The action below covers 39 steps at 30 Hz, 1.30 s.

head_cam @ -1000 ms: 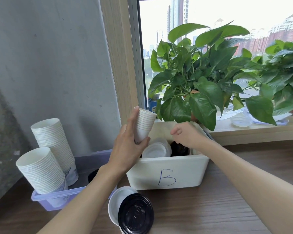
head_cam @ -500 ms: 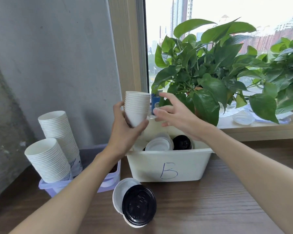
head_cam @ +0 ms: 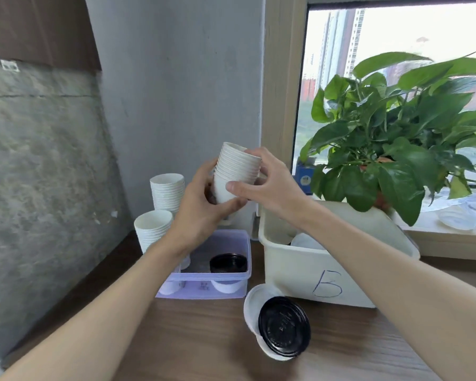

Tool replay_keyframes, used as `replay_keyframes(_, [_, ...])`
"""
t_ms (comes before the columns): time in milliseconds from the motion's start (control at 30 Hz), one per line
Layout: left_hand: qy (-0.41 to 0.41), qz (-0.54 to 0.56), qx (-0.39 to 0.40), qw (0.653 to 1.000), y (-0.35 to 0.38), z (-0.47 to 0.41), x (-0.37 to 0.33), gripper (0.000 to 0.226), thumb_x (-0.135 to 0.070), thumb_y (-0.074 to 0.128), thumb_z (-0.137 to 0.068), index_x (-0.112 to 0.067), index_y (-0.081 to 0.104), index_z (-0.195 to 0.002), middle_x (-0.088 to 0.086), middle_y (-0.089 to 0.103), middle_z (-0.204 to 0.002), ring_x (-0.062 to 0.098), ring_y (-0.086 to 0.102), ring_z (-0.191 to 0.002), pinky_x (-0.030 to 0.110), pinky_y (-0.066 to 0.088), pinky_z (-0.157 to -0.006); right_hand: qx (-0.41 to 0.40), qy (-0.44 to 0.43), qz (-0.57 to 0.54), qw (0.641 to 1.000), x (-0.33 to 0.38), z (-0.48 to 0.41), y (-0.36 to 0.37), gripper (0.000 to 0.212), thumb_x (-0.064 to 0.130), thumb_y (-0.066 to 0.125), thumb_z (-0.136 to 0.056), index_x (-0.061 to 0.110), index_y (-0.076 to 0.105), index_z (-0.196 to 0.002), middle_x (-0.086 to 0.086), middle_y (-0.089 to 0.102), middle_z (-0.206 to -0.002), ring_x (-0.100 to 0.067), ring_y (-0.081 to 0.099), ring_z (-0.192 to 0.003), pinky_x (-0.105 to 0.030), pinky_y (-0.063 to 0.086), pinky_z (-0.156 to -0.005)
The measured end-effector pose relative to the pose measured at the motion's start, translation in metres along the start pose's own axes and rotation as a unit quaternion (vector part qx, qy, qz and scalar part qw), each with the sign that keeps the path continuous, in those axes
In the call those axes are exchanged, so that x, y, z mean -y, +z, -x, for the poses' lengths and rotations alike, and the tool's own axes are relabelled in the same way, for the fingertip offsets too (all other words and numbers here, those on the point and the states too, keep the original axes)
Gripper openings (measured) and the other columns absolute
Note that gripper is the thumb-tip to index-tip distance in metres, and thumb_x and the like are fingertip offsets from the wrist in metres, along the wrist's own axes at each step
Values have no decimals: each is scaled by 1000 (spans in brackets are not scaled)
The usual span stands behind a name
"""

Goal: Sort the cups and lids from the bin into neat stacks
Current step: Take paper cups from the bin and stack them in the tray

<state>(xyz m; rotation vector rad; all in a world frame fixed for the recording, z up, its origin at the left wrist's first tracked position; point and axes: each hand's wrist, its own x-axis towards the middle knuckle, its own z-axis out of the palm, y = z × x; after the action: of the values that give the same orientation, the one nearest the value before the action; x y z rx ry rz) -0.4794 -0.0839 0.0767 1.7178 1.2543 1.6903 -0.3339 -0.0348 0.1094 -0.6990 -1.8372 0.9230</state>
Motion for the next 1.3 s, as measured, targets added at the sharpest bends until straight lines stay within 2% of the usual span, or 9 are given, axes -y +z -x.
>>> replay_keyframes(133, [3, -31, 23, 999, -27, 10, 14, 62, -8, 77, -84, -30, 50, -135, -17, 68, -114, 2, 66, -104, 22, 56, -81, 0, 19, 61, 998, -6, -6, 28, 55, 24, 82, -70, 25, 49, -114, 5, 60, -105, -16, 60, -98, -42, 56, -84])
replay_keyframes(233, [-34, -100, 23, 994, -39, 27, 32, 57, -18, 76, -86, -36, 49, -133, -22, 66, -112, -3, 61, -106, 16, 51, -89, -27, 41, 94, 994, -20, -9, 41, 51, 26, 82, -70, 22, 50, -110, 4, 60, -102, -19, 59, -95, -41, 55, -81])
replay_keyframes(367, [-63, -242, 61, 966, -50, 58, 58, 39, -26, 72, -88, -30, 59, -124, -19, 62, -107, 0, 58, -102, 8, 44, -83, -36, 57, 180, 981, -43, -16, 57, 49, 27, 82, -71, 24, 46, -104, 1, 56, -105, -17, 52, -90, -28, 41, -71])
replay_keyframes(467, [-69, -305, 93, 945, -56, 73, 75, 29, -32, 69, -90, -22, 67, -118, -14, 63, -104, 3, 57, -97, 8, 41, -83, -11, 74, 193, 978, -64, -21, 75, 51, 28, 83, -70, 25, 48, -106, -1, 59, -113, -18, 56, -97, -35, 50, -79])
replay_keyframes(567, [-67, -320, 103, 939, -57, 82, 85, 23, -30, 67, -92, -17, 71, -112, -11, 66, -104, 3, 58, -97, 4, 38, -78, -15, 81, 204, 976, -79, -23, 89, 53, 28, 82, -70, 18, 52, -113, -2, 58, -115, -18, 54, -100, -33, 47, -81])
replay_keyframes(733, [-65, -330, 130, 933, -56, 90, 101, 17, -25, 62, -94, -13, 71, -88, -2, 65, -87, 12, 56, -81, 29, 45, -75, -24, 99, 221, 970, -104, -22, 105, 55, 31, 81, -67, 19, 54, -113, -3, 60, -115, -22, 57, -103, -39, 50, -85])
replay_keyframes(900, [-59, -312, 107, 942, -53, 90, 104, 16, -23, 62, -94, -13, 74, -91, 0, 68, -88, 16, 60, -85, 39, 49, -78, -16, 114, 243, 963, -119, -18, 114, 53, 34, 81, -65, 17, 55, -108, -4, 62, -111, -24, 58, -100, -42, 51, -84])
replay_keyframes(1100, [-69, -314, 90, 943, -50, 90, 106, 15, -18, 62, -94, -10, 75, -92, 3, 71, -90, 19, 62, -87, 43, 49, -79, 59, 109, 288, 950, -130, -14, 114, 38, 27, 80, -71, 12, 62, -100, -8, 59, -108, -22, 56, -93, -26, 37, -70])
replay_keyframes(1300, [-75, -313, 80, 943, -49, 90, 105, 14, -18, 62, -94, -11, 75, -93, 1, 72, -90, 18, 64, -88, 42, 50, -80, 63, 101, 283, 952, -132, -11, 109, 42, 24, 79, -74, 11, 59, -108, -8, 56, -113, -17, 49, -92, -23, 32, -72])
